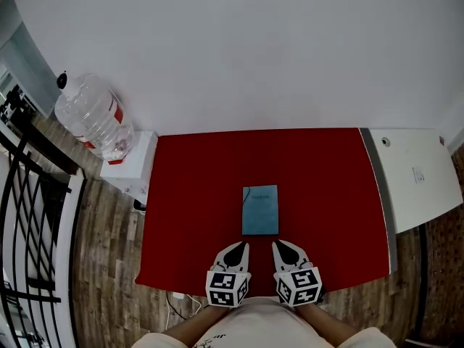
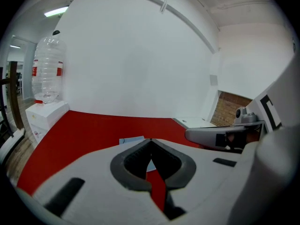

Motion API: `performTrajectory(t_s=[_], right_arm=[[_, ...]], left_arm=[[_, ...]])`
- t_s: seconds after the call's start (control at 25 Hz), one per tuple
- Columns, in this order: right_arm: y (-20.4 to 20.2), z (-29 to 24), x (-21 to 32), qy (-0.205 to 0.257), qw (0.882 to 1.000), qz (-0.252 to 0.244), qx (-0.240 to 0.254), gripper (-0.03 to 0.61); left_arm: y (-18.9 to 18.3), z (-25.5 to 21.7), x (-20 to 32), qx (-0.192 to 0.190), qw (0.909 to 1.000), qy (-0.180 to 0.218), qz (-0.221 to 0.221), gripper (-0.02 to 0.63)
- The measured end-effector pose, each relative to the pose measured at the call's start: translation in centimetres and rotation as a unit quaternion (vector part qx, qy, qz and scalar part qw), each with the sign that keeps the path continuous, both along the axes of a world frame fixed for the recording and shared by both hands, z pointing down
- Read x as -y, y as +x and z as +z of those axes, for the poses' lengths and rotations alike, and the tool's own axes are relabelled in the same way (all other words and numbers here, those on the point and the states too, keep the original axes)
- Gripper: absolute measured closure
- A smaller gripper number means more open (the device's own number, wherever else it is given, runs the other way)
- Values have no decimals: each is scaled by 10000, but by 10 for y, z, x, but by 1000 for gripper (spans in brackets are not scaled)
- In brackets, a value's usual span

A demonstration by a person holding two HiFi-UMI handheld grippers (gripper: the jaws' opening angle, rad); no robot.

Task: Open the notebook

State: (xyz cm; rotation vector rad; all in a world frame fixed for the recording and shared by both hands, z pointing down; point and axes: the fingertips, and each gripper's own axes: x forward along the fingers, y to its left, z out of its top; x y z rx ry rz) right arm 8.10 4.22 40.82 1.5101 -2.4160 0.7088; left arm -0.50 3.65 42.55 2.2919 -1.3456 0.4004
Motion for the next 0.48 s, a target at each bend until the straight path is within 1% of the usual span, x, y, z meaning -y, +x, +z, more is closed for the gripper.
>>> performTrajectory(t_s=[0.28,0.48], right_arm=[[-5,9,16,-153,9998,142,-17,571],[6,25,33,-334,9988,345,-76,571]], left_arm=[[-13,9,18,41,10000,-78,7,607],[-14,21,36,47,9998,-166,44,607]])
